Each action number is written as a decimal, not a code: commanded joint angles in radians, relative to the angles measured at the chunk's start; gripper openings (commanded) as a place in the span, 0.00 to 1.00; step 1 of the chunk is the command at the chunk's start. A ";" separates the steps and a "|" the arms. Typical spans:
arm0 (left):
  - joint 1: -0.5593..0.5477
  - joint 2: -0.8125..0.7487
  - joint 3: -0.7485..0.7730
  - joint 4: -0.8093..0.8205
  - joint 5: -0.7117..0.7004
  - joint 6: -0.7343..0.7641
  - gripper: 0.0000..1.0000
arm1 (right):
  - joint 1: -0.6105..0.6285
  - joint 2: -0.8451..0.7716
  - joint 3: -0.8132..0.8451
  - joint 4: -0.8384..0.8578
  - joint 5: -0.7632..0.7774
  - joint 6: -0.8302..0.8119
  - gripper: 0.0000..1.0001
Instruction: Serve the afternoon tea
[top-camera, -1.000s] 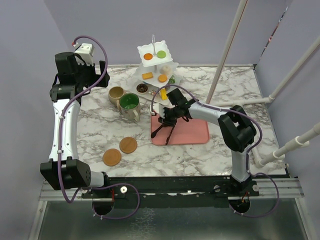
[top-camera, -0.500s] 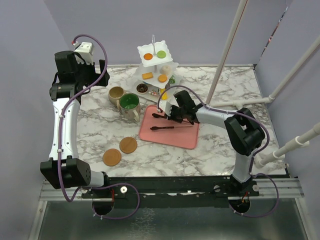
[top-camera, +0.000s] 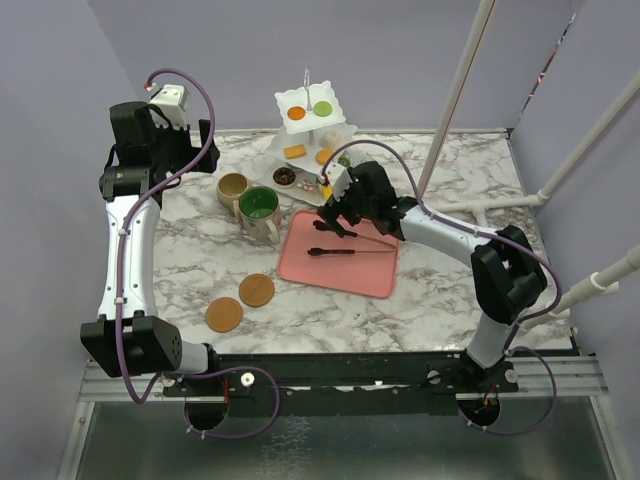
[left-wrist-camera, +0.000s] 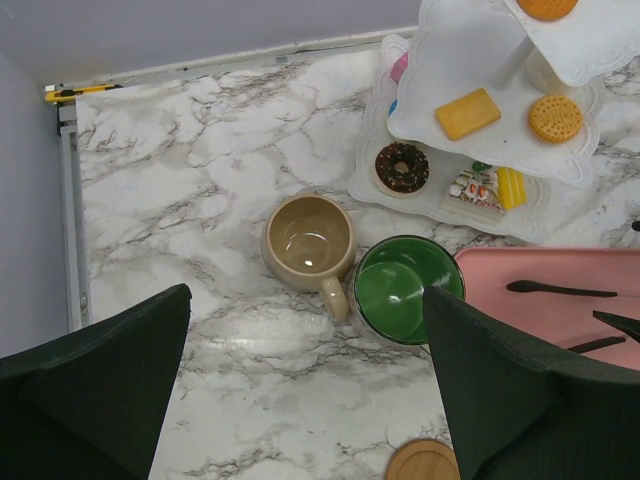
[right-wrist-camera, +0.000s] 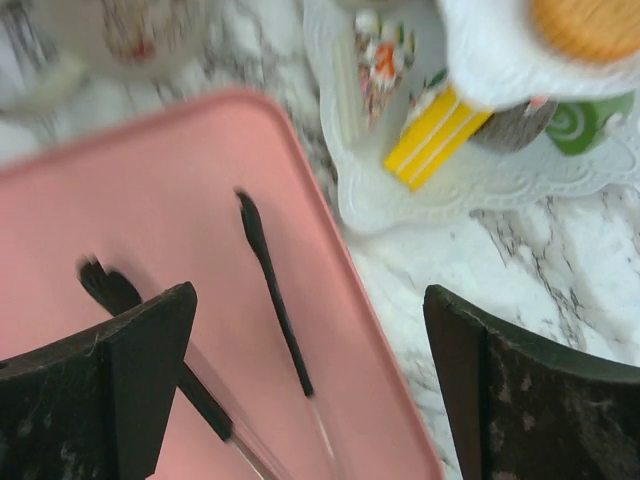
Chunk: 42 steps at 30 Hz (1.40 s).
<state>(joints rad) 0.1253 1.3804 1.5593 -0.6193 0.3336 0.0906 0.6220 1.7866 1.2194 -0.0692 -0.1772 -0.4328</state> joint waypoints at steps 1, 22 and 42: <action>0.008 -0.009 -0.008 -0.002 0.024 0.004 0.99 | 0.103 0.011 0.105 0.009 0.258 0.393 1.00; 0.007 -0.026 -0.017 -0.002 0.019 0.012 0.99 | 0.359 0.253 0.041 0.357 0.605 0.656 0.98; 0.007 -0.012 -0.014 0.009 0.005 0.015 0.99 | 0.359 0.322 0.031 0.272 0.698 0.817 0.71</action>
<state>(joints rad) 0.1253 1.3800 1.5471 -0.6235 0.3332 0.1028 0.9813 2.1548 1.3399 0.2222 0.4286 0.3164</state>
